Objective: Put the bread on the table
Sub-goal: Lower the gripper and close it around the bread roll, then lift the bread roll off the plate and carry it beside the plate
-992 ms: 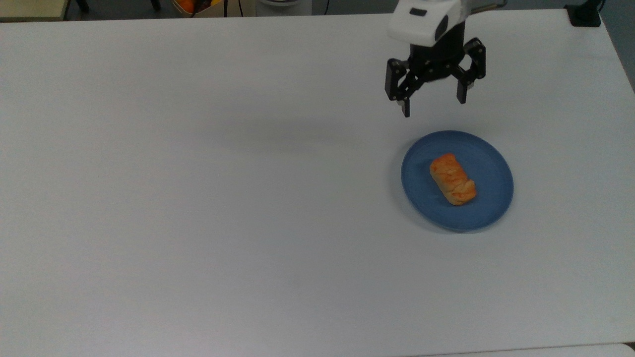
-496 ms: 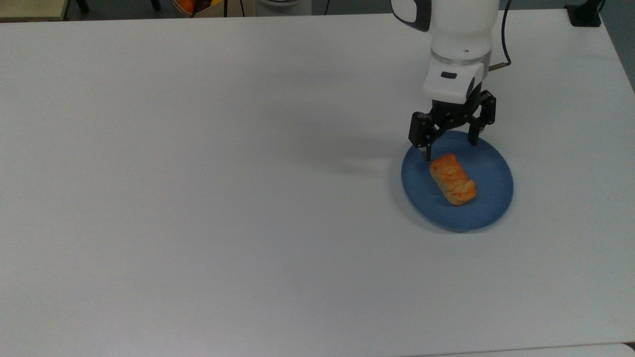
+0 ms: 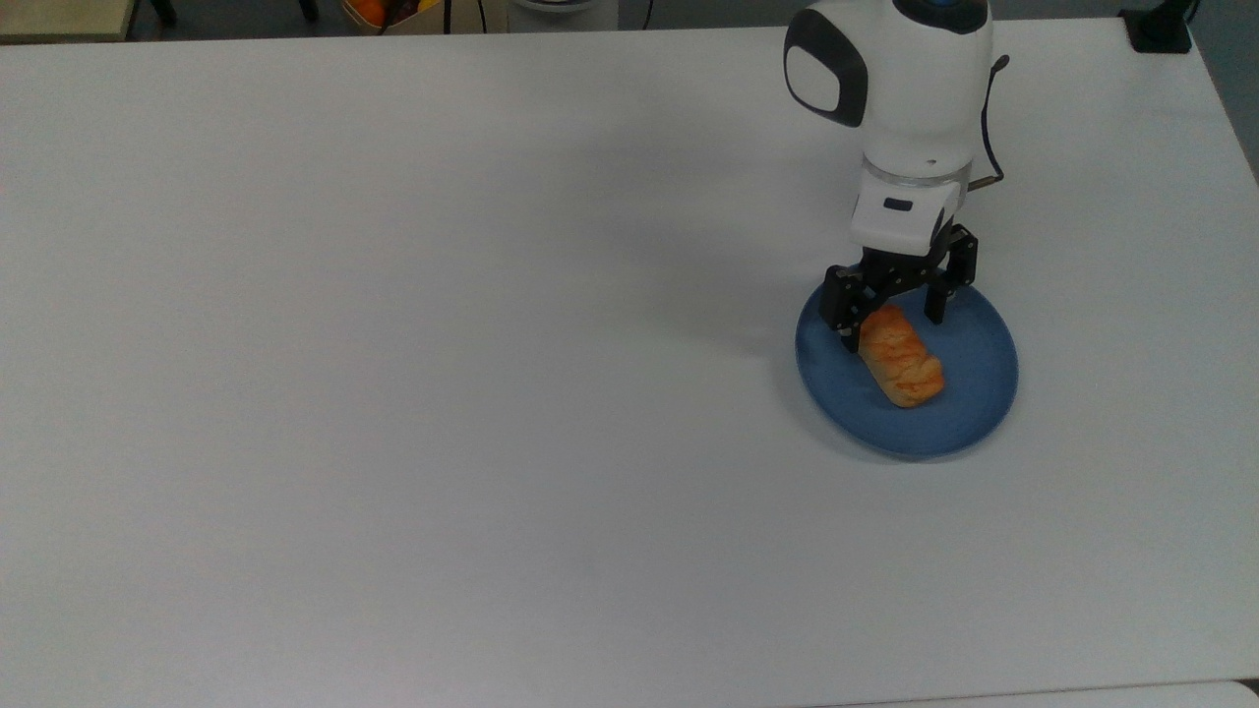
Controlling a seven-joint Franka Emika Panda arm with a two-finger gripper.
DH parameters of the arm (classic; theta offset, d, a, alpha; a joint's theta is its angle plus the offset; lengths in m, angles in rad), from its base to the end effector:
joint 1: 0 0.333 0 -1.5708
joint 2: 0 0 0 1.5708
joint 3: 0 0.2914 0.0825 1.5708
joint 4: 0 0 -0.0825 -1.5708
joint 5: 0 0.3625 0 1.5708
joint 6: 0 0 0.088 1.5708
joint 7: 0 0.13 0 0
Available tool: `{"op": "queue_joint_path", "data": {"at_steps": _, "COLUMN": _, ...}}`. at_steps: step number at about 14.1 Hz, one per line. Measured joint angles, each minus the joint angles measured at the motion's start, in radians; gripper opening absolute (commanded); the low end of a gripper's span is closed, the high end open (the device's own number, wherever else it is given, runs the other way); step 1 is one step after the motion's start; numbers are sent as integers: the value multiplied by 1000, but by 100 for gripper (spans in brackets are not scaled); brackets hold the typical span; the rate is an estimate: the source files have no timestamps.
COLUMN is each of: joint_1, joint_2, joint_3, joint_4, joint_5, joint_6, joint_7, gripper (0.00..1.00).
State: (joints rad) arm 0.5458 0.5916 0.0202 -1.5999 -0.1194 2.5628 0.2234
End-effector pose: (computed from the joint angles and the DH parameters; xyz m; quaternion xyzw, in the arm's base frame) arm 0.5943 0.3756 0.2960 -0.9601 -0.2070 -0.1842 0.0376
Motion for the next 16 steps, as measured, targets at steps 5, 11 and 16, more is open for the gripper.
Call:
{"op": "queue_joint_path", "data": {"at_steps": 5, "joint_1": -1, "joint_2": 6, "joint_3": -5, "joint_4": 0, "joint_5": 0, "joint_6": 3, "joint_7": 29, "gripper": 49}}
{"op": "queue_joint_path", "data": {"at_steps": 11, "joint_1": 5, "joint_2": 6, "joint_3": -5, "joint_4": 3, "joint_5": 0, "joint_6": 3, "joint_7": 55, "gripper": 14}}
{"op": "queue_joint_path", "data": {"at_steps": 16, "joint_1": 6, "joint_2": -21, "joint_3": -8, "joint_4": 30, "joint_5": 0, "joint_6": -26, "joint_7": 60, "gripper": 15}}
